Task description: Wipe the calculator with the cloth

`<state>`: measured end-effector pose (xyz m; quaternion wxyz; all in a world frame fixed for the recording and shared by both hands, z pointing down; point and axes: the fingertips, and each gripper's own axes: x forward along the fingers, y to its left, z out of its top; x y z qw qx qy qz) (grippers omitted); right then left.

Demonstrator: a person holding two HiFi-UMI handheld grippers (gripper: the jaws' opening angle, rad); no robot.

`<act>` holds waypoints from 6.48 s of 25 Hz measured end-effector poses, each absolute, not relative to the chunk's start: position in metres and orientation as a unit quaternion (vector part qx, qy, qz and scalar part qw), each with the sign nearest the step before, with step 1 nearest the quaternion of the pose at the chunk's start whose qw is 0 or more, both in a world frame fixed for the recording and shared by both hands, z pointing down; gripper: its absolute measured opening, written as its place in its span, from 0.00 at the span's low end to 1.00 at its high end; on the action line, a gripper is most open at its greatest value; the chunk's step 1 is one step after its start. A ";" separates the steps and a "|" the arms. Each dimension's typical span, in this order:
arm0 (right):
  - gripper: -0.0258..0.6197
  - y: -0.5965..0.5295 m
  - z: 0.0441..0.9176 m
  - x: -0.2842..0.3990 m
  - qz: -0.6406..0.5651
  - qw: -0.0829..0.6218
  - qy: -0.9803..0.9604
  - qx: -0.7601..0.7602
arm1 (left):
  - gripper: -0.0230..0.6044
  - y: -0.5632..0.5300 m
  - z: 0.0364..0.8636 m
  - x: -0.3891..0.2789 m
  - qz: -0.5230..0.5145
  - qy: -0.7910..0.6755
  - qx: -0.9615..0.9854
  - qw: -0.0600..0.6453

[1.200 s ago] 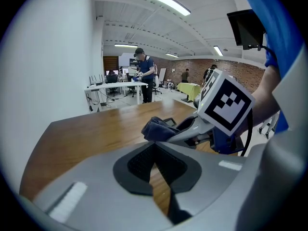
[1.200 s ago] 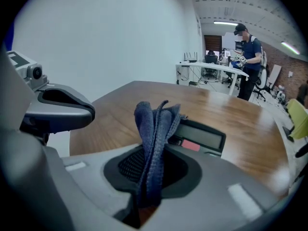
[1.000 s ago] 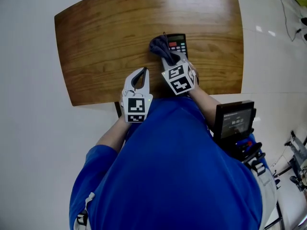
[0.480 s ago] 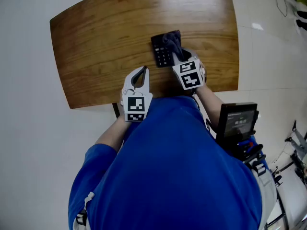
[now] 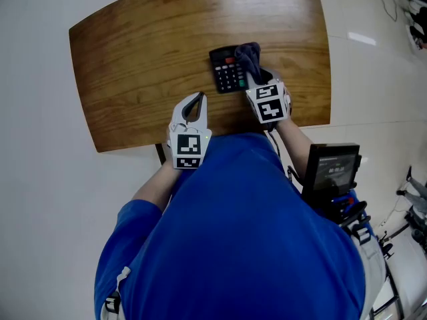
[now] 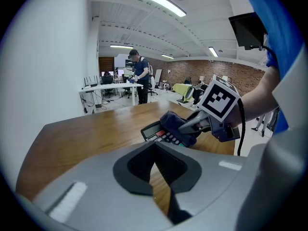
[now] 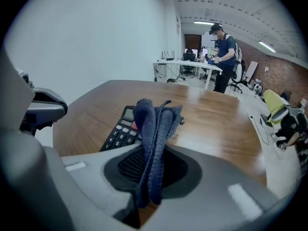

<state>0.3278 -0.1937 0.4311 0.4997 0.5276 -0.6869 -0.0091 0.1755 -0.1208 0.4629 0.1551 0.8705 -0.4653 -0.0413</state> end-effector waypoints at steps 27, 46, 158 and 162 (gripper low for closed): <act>0.15 -0.165 0.471 0.278 0.006 0.526 -0.719 0.453 | 0.05 -0.110 0.465 0.170 -0.020 -0.467 0.871 0.152; 0.15 -0.179 0.447 0.342 0.021 0.512 -0.674 0.532 | 0.05 -0.128 0.459 0.187 -0.037 -0.447 0.881 0.151; 0.15 -0.175 0.379 0.194 -0.009 0.335 -0.802 0.495 | 0.05 -0.179 0.425 0.090 -0.059 -0.520 0.844 0.117; 0.15 -0.168 0.389 0.194 0.011 0.331 -0.804 0.494 | 0.05 -0.177 0.424 0.091 -0.043 -0.512 0.849 0.122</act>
